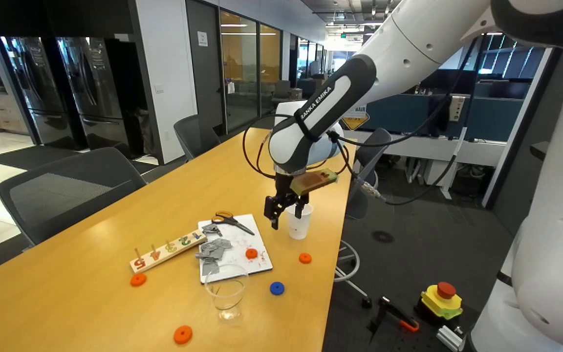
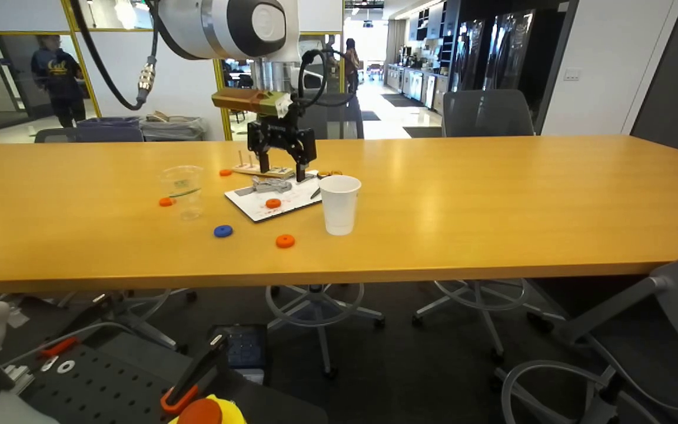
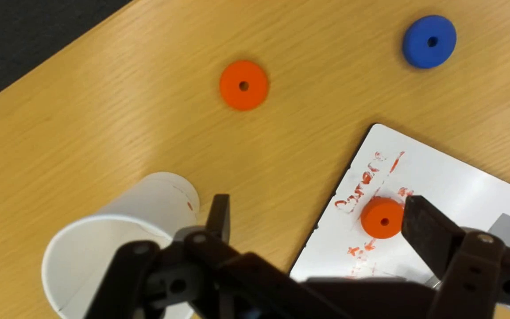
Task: Put the blue ring in the blue cup and orange ring in the white cup
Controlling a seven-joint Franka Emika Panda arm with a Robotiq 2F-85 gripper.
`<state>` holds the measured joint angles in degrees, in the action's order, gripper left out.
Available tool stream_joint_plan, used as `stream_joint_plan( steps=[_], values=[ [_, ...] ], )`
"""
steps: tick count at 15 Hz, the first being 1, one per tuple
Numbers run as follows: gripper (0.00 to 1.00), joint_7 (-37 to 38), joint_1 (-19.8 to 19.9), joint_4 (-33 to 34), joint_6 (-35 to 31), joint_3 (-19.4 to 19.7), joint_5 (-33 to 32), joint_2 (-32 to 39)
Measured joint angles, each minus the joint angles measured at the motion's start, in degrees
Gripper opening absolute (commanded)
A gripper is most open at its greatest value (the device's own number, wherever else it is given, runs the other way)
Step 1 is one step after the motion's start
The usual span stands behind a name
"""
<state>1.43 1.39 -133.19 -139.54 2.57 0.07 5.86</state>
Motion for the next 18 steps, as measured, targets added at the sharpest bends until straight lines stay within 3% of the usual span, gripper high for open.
stream_joint_plan(
  steps=[5,18],
  values=[
    [1.00,5.02,0.01,1.18,0.05,0.36,-3.46,2.31],
    [1.00,9.24,0.84,-2.18,-2.71,3.12,-3.49,5.65]
  ],
)
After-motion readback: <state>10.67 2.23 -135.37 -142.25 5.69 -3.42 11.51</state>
